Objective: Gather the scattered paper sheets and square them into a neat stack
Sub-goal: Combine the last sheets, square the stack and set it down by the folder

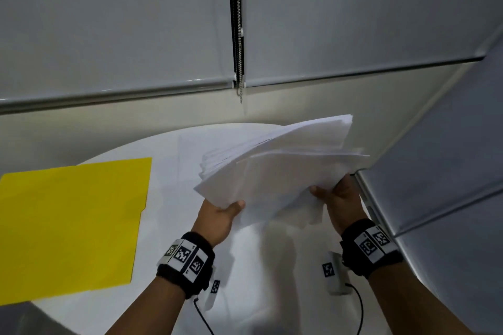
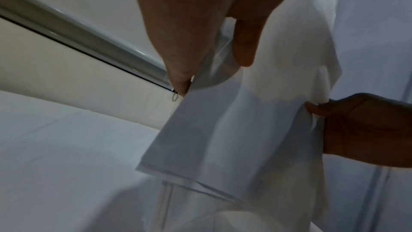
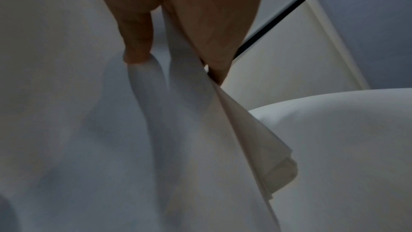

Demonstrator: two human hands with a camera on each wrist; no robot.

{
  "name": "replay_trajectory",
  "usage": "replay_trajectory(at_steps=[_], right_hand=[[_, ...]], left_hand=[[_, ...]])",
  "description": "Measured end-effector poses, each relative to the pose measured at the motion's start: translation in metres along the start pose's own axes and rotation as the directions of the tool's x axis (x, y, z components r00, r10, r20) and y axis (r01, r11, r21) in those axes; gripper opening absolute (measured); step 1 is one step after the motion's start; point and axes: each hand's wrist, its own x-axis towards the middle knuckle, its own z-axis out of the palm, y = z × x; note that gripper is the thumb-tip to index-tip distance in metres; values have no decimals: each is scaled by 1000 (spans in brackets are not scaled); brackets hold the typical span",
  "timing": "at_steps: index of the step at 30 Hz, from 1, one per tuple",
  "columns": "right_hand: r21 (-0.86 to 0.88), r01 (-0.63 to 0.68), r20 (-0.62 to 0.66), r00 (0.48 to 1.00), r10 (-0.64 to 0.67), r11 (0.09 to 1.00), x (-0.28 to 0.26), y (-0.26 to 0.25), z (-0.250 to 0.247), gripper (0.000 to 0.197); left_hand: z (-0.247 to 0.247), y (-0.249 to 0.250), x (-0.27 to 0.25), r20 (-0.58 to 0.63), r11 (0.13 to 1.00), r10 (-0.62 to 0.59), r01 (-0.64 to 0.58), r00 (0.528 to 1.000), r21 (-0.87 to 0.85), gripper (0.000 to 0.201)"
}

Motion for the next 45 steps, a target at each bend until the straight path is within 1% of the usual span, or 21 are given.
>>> replay_trajectory(at_steps=[1,3,6,7,9,10,13,15,17,19,23,26,29,32,34,36,40,41,44,45], right_hand=[[-6,12,-13,1000,-12,1000,-1,1,-2,54],[-4,32,-53,998,-32,999,-3,5,-6,60],[-17,36,-49,998,-36,999,-5,13,-6,63],[-43,25,-43,999,-27,999,-6,15,-5,63],[-106,4,-47,999,-9,994,-10,19,-3,61],[-134,-4,-51,999,-3,991,-10,20,-3,59],[-206,9,-46,999,-19,978,-7,14,-2,50],[-230,43,-44,998,-54,972,-5,11,-2,48],[-217,94,-71,991,-112,972,-4,9,-3,48],[-214,134,-81,985,-154,968,-5,7,-7,48],[-222,51,41,998,-43,974,-7,10,-18,62],[-267,13,75,997,8,964,-4,17,-19,62],[-305,-48,36,997,62,951,0,22,-14,56],[-282,-89,-8,996,90,955,3,28,-14,55],[-273,-102,0,994,106,957,3,32,-14,58],[-275,-118,6,992,124,954,2,32,-14,62],[-228,-108,63,990,126,968,11,26,-16,68],[-230,-105,82,989,127,967,12,24,-16,63],[-296,-85,114,986,124,951,12,12,-12,27],[-313,-73,111,987,113,947,12,9,-11,21]], left_hand=[[3,3,0,-7,1000,-1,1,1000,4,26],[5,12,3,-3,999,36,-36,999,22,27],[7,21,12,-30,997,83,-83,996,8,35],[9,22,14,-43,996,83,-83,996,-12,40],[16,23,14,-63,996,81,-82,995,-16,57],[20,23,14,-83,996,84,-86,993,-17,61],[30,30,16,-165,992,70,-86,984,-88,59],[35,36,15,-208,987,63,-92,976,-131,55],[37,40,13,-241,977,81,-125,967,-171,54],[37,44,10,-244,968,122,-169,962,-183,55],[33,36,8,-222,968,167,-202,961,-148,58],[31,26,10,-214,972,137,-173,967,-159,61],[37,14,11,-188,983,70,-100,980,-156,62],[42,4,12,-218,991,39,-66,975,-118,60],[42,2,15,-244,994,23,-48,969,-96,56],[44,1,16,-245,995,9,-32,969,-91,55],[46,2,16,-248,993,33,-60,968,-104,64],[46,1,17,-248,993,24,-51,968,-103,62],[47,4,18,-252,994,14,-41,968,-100,53],[47,5,18,-254,993,14,-42,967,-107,54]])
